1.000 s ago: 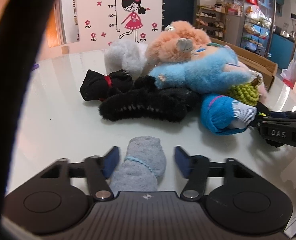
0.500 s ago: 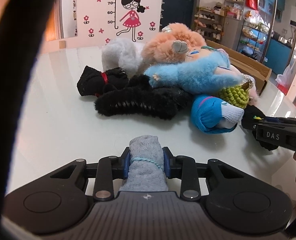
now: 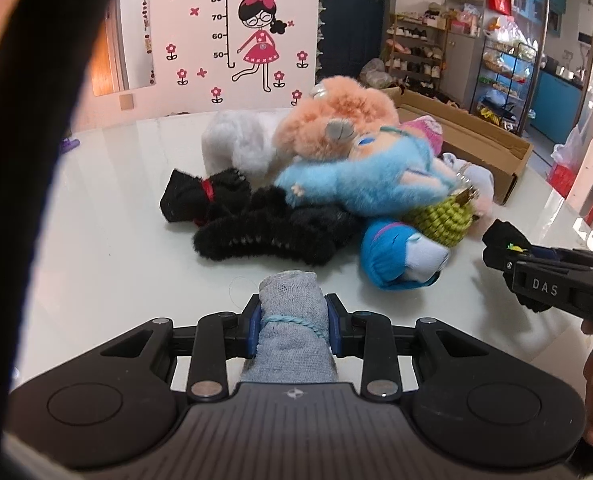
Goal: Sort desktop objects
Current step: 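Lift both socks and carry them toward the cardboard box, then lower both socks into the box and open both tools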
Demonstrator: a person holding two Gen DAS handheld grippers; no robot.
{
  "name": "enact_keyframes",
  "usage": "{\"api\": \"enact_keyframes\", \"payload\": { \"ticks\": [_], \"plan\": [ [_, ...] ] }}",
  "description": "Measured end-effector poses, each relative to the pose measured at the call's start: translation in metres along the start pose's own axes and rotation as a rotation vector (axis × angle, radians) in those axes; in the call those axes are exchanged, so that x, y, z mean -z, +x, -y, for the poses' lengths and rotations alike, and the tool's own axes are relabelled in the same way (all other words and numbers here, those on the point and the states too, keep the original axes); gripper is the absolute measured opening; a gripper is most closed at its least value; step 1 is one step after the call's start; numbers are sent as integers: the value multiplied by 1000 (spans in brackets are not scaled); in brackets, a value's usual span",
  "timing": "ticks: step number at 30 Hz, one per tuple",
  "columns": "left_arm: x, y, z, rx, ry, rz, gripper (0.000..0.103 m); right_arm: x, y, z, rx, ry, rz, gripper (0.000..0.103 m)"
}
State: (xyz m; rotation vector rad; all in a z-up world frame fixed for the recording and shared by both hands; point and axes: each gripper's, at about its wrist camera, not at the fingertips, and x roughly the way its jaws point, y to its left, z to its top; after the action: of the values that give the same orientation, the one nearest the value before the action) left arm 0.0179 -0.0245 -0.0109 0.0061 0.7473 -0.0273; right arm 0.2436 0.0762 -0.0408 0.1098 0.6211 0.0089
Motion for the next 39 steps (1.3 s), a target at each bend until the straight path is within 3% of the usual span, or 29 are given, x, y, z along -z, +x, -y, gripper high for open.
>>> {"api": "enact_keyframes", "payload": {
  "ticks": [12,19,24,29,32,39],
  "plan": [
    [-57,-15,31,40,62,59,29,-41,-53,24,25,11,106,40],
    [-109,-28,47,81,120,121,29,-91,-84,49,49,6,196,40],
    [-160,-15,66,162,166,147,29,-141,-83,76,48,3,232,40],
    [-216,38,87,290,147,81,29,-189,-52,104,19,-14,208,40],
    [-246,89,106,347,126,29,29,-217,-20,120,-1,-21,170,40],
    [-292,221,146,376,103,-102,29,-257,65,141,-3,-41,85,40]
  ]
}}
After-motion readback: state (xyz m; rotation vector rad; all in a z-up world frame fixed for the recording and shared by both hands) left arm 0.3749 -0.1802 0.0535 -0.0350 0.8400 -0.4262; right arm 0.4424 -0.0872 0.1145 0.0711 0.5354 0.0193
